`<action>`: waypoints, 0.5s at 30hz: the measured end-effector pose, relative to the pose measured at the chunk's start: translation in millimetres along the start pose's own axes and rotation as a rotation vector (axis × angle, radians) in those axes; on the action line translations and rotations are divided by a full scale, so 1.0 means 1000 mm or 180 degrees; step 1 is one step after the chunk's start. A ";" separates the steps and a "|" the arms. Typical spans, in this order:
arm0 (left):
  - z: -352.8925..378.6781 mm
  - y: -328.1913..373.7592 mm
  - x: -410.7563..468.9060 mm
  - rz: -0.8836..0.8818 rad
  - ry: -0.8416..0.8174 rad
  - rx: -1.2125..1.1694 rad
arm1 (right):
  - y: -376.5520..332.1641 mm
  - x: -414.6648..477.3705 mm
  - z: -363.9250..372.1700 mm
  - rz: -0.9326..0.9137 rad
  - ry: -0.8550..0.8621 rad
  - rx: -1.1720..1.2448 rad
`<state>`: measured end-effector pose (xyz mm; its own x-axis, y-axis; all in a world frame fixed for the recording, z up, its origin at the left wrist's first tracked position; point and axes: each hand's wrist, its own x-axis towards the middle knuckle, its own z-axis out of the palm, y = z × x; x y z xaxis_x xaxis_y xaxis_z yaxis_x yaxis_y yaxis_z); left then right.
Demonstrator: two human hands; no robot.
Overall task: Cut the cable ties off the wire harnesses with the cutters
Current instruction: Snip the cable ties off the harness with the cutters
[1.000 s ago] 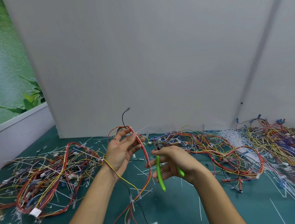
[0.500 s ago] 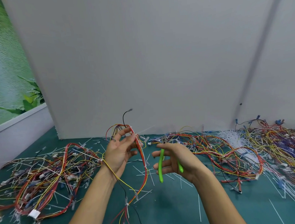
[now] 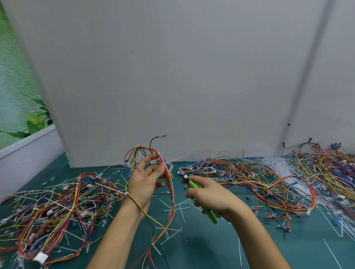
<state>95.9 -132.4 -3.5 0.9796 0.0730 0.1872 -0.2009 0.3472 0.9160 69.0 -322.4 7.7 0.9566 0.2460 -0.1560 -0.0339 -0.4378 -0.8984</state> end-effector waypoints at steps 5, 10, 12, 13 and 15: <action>-0.002 -0.002 0.001 0.0008 0.0020 0.0072 | 0.000 -0.002 -0.001 -0.0165 0.0060 -0.0165; 0.001 -0.004 0.001 0.0065 0.0046 0.0184 | -0.001 -0.001 -0.001 -0.0303 0.0184 -0.0107; 0.001 -0.005 0.001 0.0064 0.0064 0.0219 | -0.003 -0.001 -0.001 -0.0337 0.0163 -0.0097; 0.002 -0.006 0.001 0.0064 0.0066 0.0240 | -0.003 -0.001 -0.001 -0.0350 0.0152 -0.0104; 0.002 -0.006 0.001 0.0071 0.0060 0.0282 | -0.003 -0.001 0.000 -0.0373 0.0130 -0.0111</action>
<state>98.2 -136.7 -8.3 0.9745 0.0977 0.2020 -0.2210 0.2614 0.9396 68.4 -320.8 10.8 0.9644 0.2622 -0.0332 0.0883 -0.4380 -0.8946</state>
